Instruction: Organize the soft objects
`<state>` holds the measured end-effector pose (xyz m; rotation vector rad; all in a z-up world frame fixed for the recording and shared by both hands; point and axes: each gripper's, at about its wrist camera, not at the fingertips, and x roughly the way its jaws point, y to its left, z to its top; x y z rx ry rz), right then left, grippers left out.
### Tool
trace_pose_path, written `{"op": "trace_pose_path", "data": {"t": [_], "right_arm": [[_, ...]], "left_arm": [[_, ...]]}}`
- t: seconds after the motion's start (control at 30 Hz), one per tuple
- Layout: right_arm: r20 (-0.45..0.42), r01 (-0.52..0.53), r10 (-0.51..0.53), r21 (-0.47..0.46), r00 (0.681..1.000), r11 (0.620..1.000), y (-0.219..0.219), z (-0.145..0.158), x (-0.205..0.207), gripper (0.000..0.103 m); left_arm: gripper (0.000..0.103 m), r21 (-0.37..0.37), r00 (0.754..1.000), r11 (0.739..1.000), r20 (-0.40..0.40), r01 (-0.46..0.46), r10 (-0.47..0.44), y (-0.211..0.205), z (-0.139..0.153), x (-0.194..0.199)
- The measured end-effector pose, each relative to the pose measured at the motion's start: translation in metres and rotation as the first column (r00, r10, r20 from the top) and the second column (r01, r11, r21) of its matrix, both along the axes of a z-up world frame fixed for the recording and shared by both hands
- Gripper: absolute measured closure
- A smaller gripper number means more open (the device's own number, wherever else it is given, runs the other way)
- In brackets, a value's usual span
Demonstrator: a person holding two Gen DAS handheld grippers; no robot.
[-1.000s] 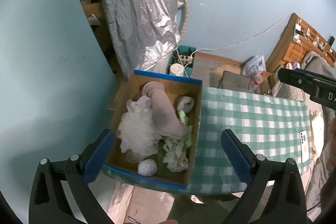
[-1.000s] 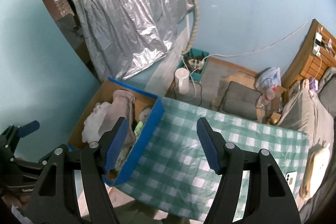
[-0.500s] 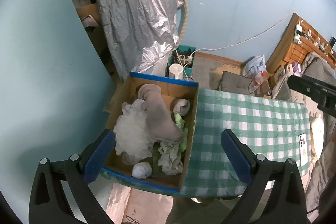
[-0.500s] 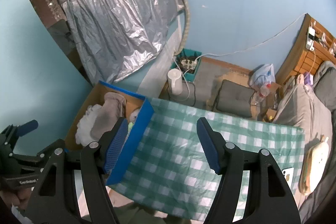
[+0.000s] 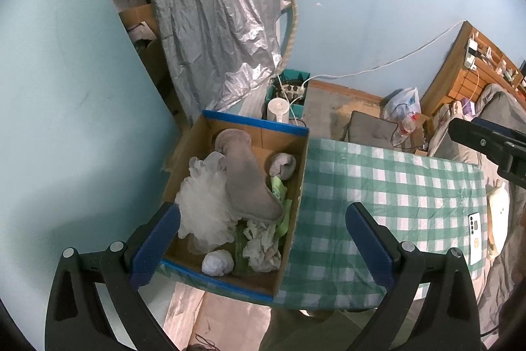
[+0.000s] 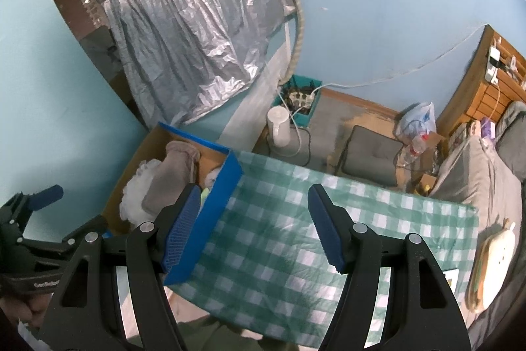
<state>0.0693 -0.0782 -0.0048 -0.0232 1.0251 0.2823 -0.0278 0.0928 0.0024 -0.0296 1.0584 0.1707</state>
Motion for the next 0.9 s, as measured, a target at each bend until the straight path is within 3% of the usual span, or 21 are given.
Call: {"op": "trace_pose_path", "data": {"t": [0.9], "right_arm": [[-0.016,0.013,-0.013,0.001,1.0,1.0,-0.012,0.0,-0.005,0.036]], "left_arm": [[0.002,0.001,1.0,1.0,-0.011,0.0,0.0,-0.015,-0.002,-0.001]]}}
